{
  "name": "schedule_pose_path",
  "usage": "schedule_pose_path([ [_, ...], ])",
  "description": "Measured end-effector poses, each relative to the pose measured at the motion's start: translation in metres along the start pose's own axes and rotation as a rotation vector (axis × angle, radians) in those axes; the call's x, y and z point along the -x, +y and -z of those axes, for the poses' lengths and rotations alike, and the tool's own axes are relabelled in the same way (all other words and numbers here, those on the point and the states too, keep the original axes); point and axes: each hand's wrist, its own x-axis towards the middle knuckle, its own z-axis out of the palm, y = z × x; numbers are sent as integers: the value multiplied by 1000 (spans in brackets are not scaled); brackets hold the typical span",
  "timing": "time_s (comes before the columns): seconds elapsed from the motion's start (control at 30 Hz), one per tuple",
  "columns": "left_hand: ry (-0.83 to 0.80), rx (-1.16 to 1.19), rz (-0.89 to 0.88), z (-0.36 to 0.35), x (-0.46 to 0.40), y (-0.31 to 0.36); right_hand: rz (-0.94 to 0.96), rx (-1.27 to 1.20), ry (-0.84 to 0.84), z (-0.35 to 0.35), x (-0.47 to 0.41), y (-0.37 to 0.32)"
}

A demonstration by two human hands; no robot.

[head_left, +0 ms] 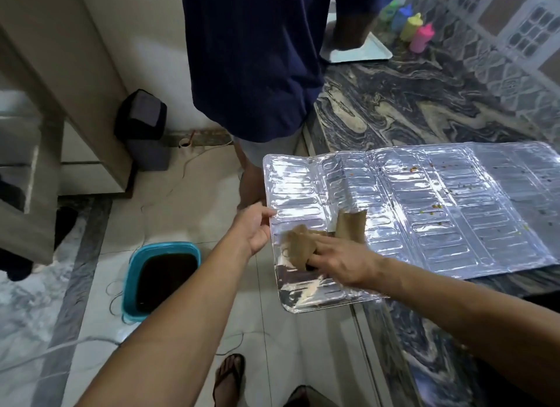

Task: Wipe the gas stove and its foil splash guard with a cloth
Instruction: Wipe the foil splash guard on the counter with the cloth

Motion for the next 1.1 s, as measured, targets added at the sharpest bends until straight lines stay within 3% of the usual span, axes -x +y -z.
schedule_pose_path([
  [0.13, -62, -383, 183, 8, -2, -15, -253, 75, 83, 12, 1, 11],
  [0.23, -31, -607, 317, 19, -5, -24, -272, 185, 108, 3, 3, 9],
  [0.3, -6, -566, 296, 20, -7, -28, -268, 224, 92, -3, 6, 5],
  [0.4, -22, -322, 227, 13, -2, -27, -317, 155, 142, -4, 11, 8],
  [0.47, -121, -256, 256, 16, 8, -26, -399, 30, 227, -1, 13, 9],
  [0.53, -255, -356, 355, 23, 18, -28, -446, -38, 276, 0, 12, 6],
  [0.6, -318, -398, 395, 27, 23, -29, -415, -34, 310, -4, 13, 2],
  [0.73, -292, -274, 355, 22, 26, -25, -310, -11, 279, -15, 21, -20],
  [0.83, -272, -273, 348, 21, 29, -22, -102, -99, 292, -19, 27, -49],
  [0.93, -268, -258, 366, 24, 30, -16, 90, -15, 199, -29, 38, -58],
  [1.1, -241, -261, 351, 23, 29, -12, 17, 150, 60, -15, 71, -38],
])
